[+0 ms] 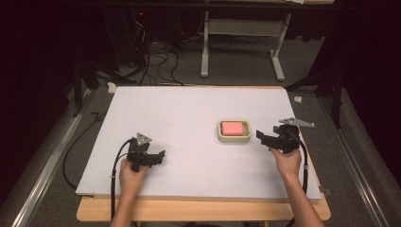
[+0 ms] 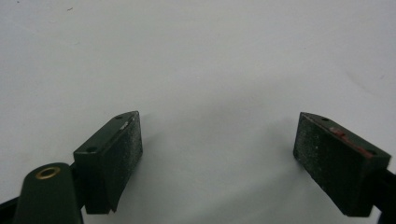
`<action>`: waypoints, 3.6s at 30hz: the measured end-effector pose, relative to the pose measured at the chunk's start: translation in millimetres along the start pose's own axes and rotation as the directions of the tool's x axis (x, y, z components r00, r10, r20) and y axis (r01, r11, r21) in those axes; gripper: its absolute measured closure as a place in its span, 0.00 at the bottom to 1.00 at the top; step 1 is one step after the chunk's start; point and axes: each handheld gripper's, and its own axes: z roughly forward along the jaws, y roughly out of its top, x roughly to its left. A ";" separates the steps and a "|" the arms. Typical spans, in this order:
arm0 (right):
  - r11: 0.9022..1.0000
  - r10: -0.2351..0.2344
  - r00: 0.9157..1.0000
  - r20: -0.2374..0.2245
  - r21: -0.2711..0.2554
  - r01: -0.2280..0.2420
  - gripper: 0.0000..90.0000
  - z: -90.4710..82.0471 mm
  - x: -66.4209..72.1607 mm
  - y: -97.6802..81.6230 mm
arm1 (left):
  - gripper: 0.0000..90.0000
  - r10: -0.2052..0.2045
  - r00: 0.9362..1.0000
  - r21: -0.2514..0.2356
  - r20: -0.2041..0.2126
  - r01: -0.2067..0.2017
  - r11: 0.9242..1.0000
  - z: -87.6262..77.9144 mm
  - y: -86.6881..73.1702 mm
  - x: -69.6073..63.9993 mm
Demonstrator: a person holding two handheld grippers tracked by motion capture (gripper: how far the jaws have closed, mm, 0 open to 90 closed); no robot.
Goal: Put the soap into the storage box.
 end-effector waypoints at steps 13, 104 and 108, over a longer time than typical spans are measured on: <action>1.000 0.011 1.000 0.001 -0.012 -0.011 0.25 -9.0 -8.8 -10.4 | 0.18 0.001 1.000 0.000 0.000 -0.001 1.000 0.0 0.0 0.0; 0.990 -0.080 0.993 0.082 0.120 0.070 0.32 29.5 15.8 -60.0 | 0.18 0.000 1.000 -0.001 -0.004 0.000 1.000 -0.1 -0.1 -0.4; 0.987 -0.095 0.991 0.098 0.138 0.082 0.32 32.7 17.9 -60.7 | 0.18 0.000 1.000 -0.001 -0.004 0.000 1.000 -0.1 -0.1 -0.5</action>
